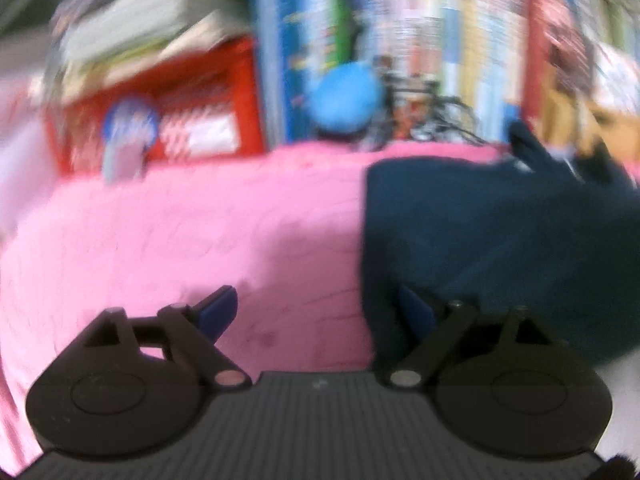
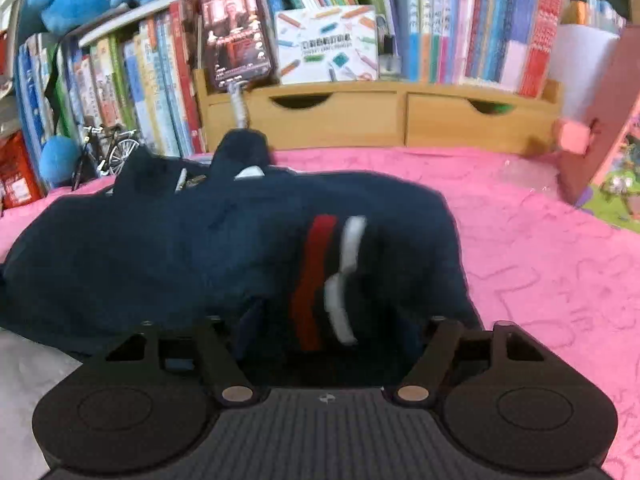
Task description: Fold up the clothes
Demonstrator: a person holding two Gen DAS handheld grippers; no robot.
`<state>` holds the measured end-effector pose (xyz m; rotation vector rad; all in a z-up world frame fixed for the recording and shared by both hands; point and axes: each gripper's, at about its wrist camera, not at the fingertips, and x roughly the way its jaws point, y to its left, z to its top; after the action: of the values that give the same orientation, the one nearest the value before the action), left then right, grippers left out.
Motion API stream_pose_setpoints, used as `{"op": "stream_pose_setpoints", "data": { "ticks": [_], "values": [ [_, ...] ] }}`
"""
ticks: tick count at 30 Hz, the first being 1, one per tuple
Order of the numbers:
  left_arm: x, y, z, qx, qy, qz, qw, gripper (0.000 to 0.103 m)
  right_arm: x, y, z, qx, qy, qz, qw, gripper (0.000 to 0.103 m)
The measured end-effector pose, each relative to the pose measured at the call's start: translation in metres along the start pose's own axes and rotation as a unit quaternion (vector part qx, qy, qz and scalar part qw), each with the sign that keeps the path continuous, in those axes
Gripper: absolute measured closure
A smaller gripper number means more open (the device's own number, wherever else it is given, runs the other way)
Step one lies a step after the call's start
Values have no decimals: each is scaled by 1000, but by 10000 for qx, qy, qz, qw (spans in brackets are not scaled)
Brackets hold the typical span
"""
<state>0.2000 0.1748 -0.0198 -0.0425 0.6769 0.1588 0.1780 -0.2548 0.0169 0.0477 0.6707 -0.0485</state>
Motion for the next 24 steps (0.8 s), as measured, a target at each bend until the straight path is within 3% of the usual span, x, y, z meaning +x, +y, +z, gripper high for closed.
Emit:
{"op": "stream_pose_setpoints", "data": {
  "ticks": [2, 5, 7, 10, 12, 15, 17, 20, 22, 24],
  "values": [
    [1, 18, 3, -235, 71, 363, 9990, 19, 3, 5, -1, -143, 57, -28, 9999, 26],
    [-8, 32, 13, -485, -11, 1068, 9931, 36, 5, 10, -2, -200, 96, -66, 9997, 19],
    [-23, 24, 19, -573, -311, 808, 9946, 37, 9, 17, -3, -195, 69, -123, 9997, 11],
    [-47, -26, 22, -62, -735, -85, 9972, 37, 15, 20, -3, -203, 74, -25, 9998, 7],
    [-56, -77, 19, 560, -844, -824, 9914, 35, 16, 18, -3, -150, 93, 82, 9998, 5],
    [-51, -151, 9, 1348, -758, -1426, 9776, 33, 17, 21, -3, -224, 114, 40, 9997, 4],
    [-39, -185, -1, 1797, -634, -1353, 9723, 34, 17, 21, -3, -222, 116, 47, 9997, 3],
    [-20, -183, -11, 1894, -487, -1153, 9739, 33, 16, 20, -3, -219, 121, 56, 9997, 2],
    [-12, -146, -8, 1334, -369, -1125, 9840, 31, 16, 20, -3, -220, 126, 64, 9997, 1],
    [-4, -105, -4, 696, -211, -1084, 9914, 16, 17, 20, -3, -231, 131, 94, 9996, 0]
  ]
}}
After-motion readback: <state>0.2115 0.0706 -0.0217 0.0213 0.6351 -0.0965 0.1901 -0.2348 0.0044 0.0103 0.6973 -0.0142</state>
